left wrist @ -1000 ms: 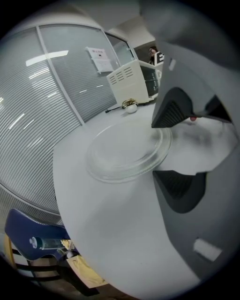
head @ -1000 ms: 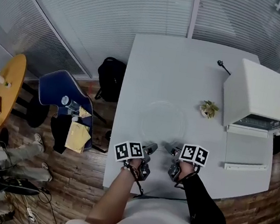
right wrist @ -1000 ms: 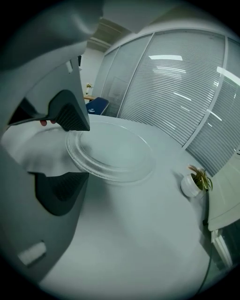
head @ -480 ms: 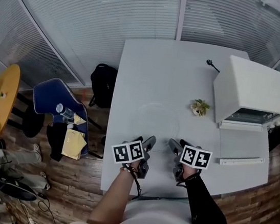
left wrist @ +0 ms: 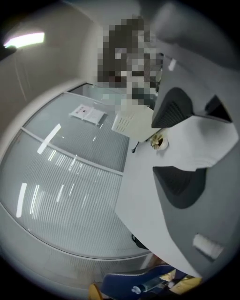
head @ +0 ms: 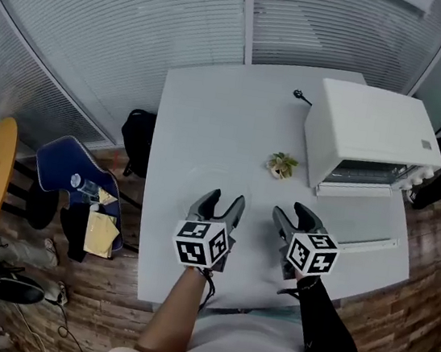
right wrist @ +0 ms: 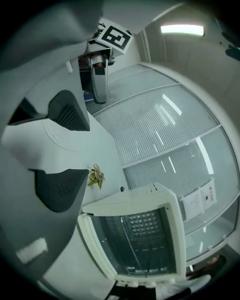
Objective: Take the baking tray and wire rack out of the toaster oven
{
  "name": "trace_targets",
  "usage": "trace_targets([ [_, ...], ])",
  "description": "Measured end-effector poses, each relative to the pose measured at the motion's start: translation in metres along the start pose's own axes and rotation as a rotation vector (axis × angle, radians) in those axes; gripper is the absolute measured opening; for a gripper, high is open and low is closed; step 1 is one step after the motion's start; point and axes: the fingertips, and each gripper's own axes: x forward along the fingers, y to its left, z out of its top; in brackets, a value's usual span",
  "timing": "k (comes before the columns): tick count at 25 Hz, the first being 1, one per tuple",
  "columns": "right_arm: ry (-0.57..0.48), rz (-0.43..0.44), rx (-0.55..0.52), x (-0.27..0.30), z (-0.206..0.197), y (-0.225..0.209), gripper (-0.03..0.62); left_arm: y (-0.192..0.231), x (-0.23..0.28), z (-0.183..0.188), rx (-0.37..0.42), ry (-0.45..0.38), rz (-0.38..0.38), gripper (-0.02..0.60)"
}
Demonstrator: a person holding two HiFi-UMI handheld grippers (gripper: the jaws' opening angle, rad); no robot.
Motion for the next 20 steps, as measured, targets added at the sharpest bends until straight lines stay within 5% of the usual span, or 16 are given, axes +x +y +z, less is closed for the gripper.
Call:
trace_targets([
  [9, -0.125, 0.026, -0.112, -0.042, 0.055, -0.074, 0.255, -0.115, 0.038, 0.029, 0.196, -0.142, -0.029, 0.305],
  [20, -0.163, 0.046, -0.197, -0.075, 0.090, -0.155, 0.255, -0.204, 0.090, 0.026, 0.216, -0.171, -0.029, 0.305],
])
